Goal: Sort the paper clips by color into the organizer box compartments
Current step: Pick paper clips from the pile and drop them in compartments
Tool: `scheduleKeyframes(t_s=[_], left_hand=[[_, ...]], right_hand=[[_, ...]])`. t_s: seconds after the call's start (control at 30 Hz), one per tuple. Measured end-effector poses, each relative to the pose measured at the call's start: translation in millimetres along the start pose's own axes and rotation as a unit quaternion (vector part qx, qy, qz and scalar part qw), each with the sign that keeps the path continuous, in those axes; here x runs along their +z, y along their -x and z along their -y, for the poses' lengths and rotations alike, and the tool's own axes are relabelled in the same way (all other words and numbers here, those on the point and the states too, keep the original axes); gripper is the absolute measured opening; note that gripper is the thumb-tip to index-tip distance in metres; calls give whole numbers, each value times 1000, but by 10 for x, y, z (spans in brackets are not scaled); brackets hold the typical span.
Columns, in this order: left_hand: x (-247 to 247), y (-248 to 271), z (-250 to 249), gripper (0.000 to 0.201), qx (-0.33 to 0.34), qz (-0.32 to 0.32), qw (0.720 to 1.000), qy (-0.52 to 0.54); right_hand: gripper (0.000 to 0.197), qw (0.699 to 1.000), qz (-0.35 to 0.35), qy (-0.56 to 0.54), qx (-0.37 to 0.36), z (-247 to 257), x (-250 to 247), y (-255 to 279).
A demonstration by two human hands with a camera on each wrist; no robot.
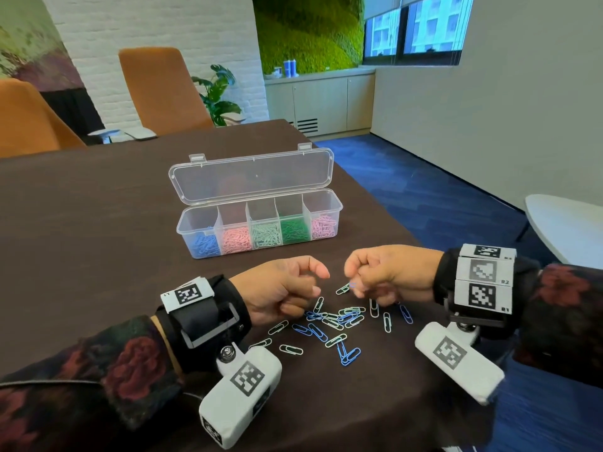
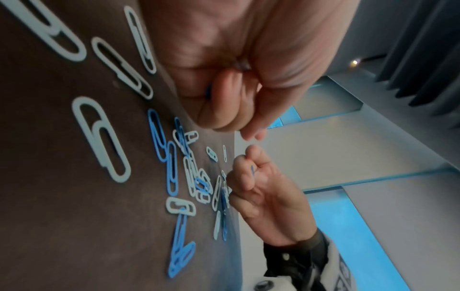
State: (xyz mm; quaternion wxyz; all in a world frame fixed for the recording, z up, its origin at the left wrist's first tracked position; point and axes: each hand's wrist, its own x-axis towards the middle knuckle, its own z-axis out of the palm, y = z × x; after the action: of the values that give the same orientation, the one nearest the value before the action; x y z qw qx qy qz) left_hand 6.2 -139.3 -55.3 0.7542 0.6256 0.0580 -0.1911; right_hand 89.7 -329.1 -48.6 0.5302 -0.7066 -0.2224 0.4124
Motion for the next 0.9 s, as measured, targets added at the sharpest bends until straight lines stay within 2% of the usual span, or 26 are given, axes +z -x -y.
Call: scheduleKeyframes(t_s=[0.07, 0.13, 0.2, 0.23, 0.27, 0.33, 0.37, 0.43, 0.47, 0.53, 0.63, 0.73, 0.8, 0.87, 0.9], left_hand=[[-34, -3, -28, 36, -6, -4, 1000, 12], [-85, 5, -64, 38, -19, -8, 999, 40], [-132, 27, -87, 40, -29, -6, 999, 41], [-150, 40, -87, 41, -34, -6, 999, 25], [-164, 47, -84, 41, -37, -6, 999, -11], [-184, 58, -75, 37, -32, -4, 988, -153], [-187, 60, -83, 33, -24, 3, 967, -252], [-176, 53, -138, 22, -2, 22, 892, -452], [-163, 41, -171, 15, 11, 31, 850, -525], [-103, 9, -215, 3, 21, 45, 799, -600], [-25, -69, -210, 16, 19, 47, 729, -683], [23, -119, -193, 11, 16, 62, 689, -722], [25, -125, -198, 14, 19, 53, 683, -728], [-19, -103, -210, 21, 20, 43, 703, -709], [-62, -81, -219, 24, 18, 40, 720, -693]], right_hand=[[29, 998, -13, -53, 17, 25, -2, -42], [34, 998, -20, -45, 29, 62, 3, -66], [33, 997, -18, 63, 27, 103, 47, -75], [29, 987, -11, 157, 15, 133, 88, -65], [23, 963, 0, 269, -1, 161, 132, -52], [11, 888, 34, 458, -34, 187, 219, -54], [11, 857, 46, 512, -39, 191, 261, -56], [14, 818, 61, 571, -38, 189, 319, -85], [17, 806, 66, 587, -37, 187, 333, -105], [25, 798, 72, 598, -34, 177, 334, -145], [27, 814, 66, 577, -30, 180, 304, -148], [24, 873, 43, 484, -41, 181, 218, -115], [22, 929, 41, 365, -46, 164, 162, -75], [18, 970, 62, 232, -34, 141, 145, -11], [16, 980, 78, 182, -23, 125, 144, 22]])
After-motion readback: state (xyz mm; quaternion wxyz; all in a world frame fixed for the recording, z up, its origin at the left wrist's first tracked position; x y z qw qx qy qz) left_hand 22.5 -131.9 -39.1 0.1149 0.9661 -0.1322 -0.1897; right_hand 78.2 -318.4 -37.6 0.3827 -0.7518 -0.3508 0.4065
